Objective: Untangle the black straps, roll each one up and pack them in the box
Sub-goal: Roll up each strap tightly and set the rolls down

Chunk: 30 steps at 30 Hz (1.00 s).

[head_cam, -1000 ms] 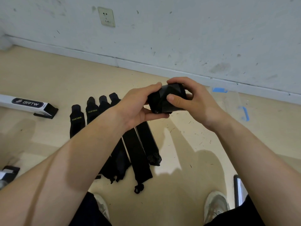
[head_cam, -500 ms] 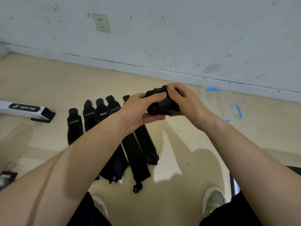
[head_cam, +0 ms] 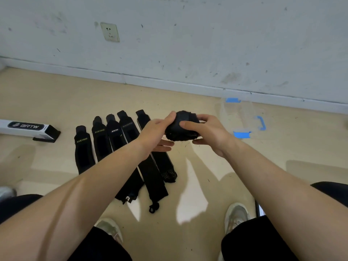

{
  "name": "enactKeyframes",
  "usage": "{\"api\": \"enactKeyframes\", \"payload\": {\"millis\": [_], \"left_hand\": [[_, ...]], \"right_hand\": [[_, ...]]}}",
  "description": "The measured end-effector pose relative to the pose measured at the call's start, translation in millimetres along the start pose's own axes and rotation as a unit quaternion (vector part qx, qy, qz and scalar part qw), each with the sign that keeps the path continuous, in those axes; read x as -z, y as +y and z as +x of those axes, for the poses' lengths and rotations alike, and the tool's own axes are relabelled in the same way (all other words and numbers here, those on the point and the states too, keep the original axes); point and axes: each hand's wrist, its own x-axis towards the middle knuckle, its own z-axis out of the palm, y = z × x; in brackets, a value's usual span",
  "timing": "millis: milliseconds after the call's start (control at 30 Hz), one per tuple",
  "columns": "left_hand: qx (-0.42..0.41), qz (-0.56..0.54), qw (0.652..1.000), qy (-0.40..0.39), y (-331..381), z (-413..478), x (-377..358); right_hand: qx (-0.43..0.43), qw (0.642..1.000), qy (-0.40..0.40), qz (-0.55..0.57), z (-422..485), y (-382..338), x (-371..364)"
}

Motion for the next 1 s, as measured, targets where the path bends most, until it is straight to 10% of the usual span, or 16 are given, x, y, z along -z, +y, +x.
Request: {"api": "enactKeyframes", "payload": {"millis": [133,1000], "left_hand": [[-0.051,0.075,0.993,0.081,-21,16,-9],[0.054,0.280,0.958,-0.012,-188,245,-47]], "right_hand": [[-0.028,0.998,0.044,0.021,5,27,-7],[-0.102,0.927,0.201,-0.299,209,258,23]]}}
